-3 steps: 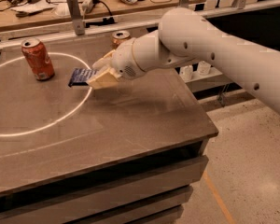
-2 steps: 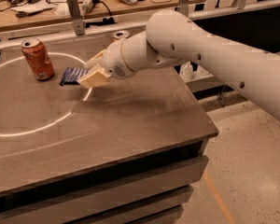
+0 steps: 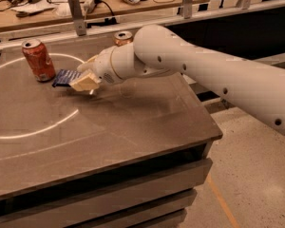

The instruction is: Move rxbar blueberry near coke can

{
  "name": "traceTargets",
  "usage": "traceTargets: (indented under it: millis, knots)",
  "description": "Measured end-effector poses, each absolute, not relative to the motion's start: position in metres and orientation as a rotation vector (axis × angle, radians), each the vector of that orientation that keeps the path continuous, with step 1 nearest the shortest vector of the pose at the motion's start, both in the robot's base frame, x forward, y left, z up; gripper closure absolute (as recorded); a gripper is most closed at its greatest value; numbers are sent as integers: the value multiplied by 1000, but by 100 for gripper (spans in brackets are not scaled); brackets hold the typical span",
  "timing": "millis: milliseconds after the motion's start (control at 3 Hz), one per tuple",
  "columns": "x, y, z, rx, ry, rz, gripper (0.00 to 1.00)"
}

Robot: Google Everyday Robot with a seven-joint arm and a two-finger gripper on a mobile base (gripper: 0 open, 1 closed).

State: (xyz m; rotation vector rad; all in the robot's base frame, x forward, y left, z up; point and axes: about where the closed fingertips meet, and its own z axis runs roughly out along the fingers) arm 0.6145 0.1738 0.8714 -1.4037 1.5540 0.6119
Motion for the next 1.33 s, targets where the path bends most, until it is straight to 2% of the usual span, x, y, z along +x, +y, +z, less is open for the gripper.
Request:
traceTargets:
  millis: [333, 667, 1000, 1333]
  knots:
    - [625, 184, 864, -1386, 1562, 602, 100]
    - [631, 200, 861, -1393, 1553, 620, 84]
    - [638, 216, 858, -1427, 1538, 634, 52]
    - [641, 223, 857, -1452, 1530, 640, 29]
